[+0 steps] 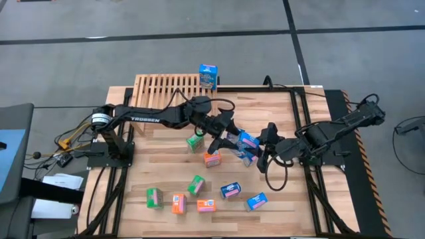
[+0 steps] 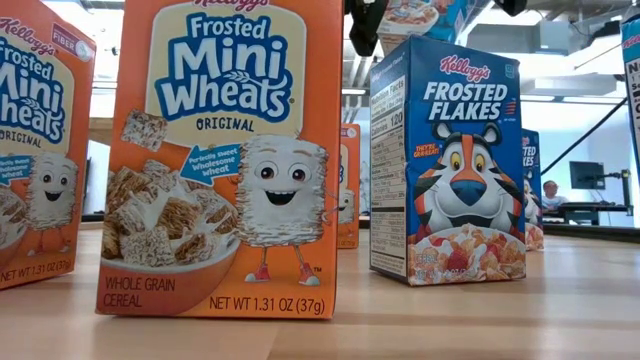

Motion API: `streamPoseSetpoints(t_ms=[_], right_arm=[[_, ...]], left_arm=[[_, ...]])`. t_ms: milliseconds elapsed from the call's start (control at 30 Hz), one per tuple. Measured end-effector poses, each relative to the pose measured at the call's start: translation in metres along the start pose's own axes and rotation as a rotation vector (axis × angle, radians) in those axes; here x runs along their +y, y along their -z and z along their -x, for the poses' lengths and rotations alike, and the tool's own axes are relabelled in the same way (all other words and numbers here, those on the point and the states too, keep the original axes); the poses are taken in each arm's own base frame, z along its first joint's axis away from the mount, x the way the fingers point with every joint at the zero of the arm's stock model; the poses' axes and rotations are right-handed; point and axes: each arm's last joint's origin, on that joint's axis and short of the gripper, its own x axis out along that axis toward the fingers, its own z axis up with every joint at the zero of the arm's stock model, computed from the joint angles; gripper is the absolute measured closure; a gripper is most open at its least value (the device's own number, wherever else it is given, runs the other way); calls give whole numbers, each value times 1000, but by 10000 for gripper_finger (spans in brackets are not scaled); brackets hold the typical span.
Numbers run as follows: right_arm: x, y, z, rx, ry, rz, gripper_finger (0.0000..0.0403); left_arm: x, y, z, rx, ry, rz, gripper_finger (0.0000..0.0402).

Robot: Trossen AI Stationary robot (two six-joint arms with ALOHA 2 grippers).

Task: Stack cereal on shelf
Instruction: Put the top light blue cereal box on the shelf aligned with the other light blue cereal box

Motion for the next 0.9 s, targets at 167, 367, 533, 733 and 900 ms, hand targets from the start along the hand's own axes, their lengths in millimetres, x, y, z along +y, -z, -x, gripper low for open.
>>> streamPoseSetpoints(t_ms=[167, 367, 533, 733, 900], right_arm=[[0, 0, 0, 0, -1, 0, 237], [0, 0, 0, -1, -2, -1, 237], [0, 0, 0, -2, -2, -1, 237], [0, 0, 0, -1, -2, 3, 218], [0, 0, 0, -5, -3, -4, 162]], left_arm=[[-1, 0, 0, -2, 2, -18, 162], [-2, 0, -1, 4, 3, -16, 194], [-2, 0, -1, 3, 5, -17, 217], [-2, 0, -1, 3, 5, -18, 226], [-1, 0, 0, 3, 1, -14, 227]])
